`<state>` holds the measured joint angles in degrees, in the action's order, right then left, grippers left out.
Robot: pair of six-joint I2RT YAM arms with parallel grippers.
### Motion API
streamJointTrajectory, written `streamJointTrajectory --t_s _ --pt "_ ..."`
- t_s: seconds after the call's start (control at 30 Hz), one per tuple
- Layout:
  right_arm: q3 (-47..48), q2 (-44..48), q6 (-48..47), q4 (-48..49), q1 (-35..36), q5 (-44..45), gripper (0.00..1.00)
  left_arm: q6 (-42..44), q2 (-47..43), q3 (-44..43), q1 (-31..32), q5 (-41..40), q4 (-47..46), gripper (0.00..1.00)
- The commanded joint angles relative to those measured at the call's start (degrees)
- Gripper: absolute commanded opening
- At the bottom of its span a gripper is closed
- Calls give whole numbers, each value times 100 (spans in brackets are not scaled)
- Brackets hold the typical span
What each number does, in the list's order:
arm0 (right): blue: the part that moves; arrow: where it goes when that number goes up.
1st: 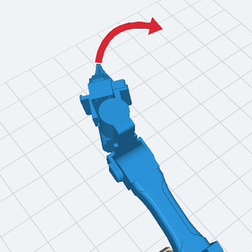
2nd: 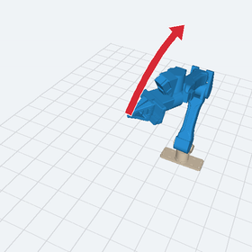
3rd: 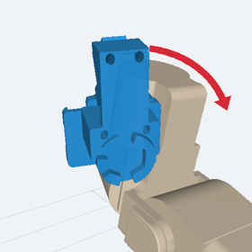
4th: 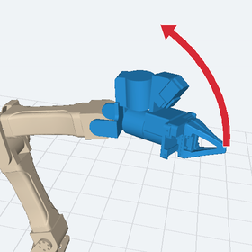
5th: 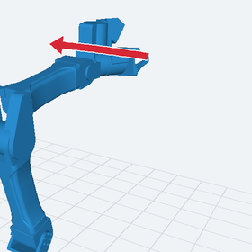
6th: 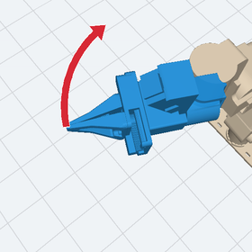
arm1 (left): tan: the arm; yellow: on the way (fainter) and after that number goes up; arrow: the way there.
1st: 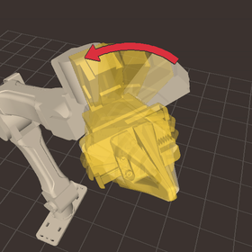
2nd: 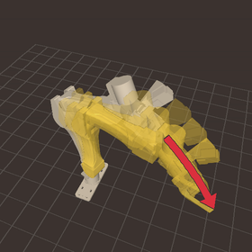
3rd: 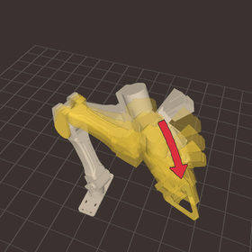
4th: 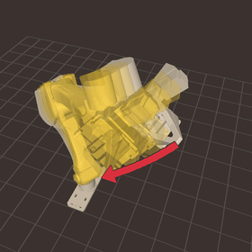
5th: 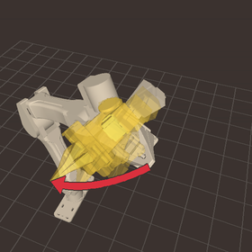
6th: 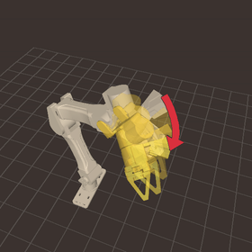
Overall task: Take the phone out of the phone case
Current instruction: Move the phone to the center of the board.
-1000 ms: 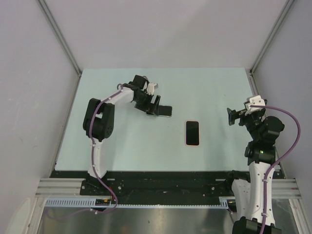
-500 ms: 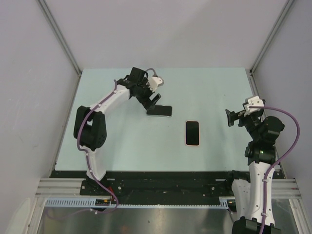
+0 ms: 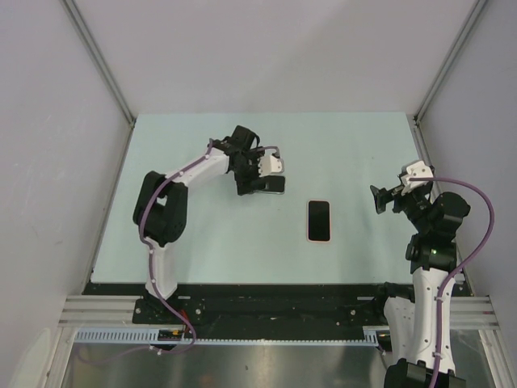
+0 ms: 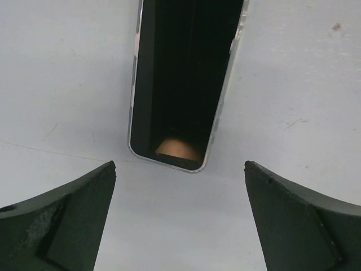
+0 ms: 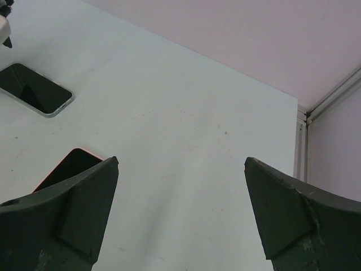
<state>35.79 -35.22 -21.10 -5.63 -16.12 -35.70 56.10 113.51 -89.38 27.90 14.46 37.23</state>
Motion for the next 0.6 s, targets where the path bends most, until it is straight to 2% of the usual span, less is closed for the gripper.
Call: streamJointTrajectory --t_s 0.0,0.07,0.23,0.57 --pt "16 6 -96 44 -23 -130 98 113 399 -536 31 -171 -14 100" --pt "16 -11 -87 35 -32 -200 98 -125 426 -580 14 -110 -14 100" --pt "16 -134 -236 -122 240 -455 97 -55 548 -589 -4 206 -14 100" --pt "16 7 -236 -158 100 -596 97 68 1146 -1212 5 -66 73 100"
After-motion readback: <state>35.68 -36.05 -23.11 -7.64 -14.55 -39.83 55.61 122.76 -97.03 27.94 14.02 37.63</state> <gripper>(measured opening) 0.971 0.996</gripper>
